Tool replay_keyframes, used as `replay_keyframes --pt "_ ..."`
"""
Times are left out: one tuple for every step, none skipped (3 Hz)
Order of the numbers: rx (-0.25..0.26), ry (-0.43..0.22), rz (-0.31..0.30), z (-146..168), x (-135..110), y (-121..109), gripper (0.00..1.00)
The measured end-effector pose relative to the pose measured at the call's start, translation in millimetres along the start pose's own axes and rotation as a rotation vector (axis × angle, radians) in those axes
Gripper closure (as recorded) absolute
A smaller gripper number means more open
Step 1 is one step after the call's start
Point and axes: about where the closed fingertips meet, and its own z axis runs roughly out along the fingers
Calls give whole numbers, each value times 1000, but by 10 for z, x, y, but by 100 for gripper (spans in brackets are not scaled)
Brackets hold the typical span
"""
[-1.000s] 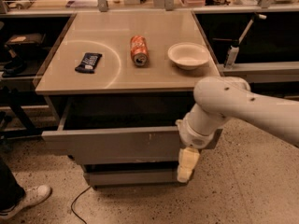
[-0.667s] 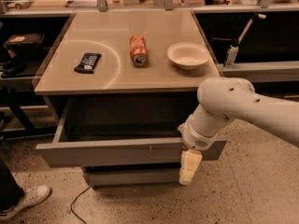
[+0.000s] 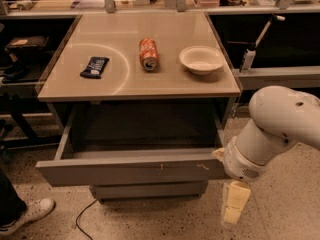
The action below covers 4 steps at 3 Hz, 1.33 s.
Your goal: Open top drawer
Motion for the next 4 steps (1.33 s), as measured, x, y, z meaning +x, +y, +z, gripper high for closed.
replay_keyframes --pt "-39 -6 4 -52 100 233 0" --pt "-40 -6 4 -53 101 236 0" --pt "18 -19 -44 -224 -237 -19 0" --pt "37 -31 -104 -265 -630 -308 0"
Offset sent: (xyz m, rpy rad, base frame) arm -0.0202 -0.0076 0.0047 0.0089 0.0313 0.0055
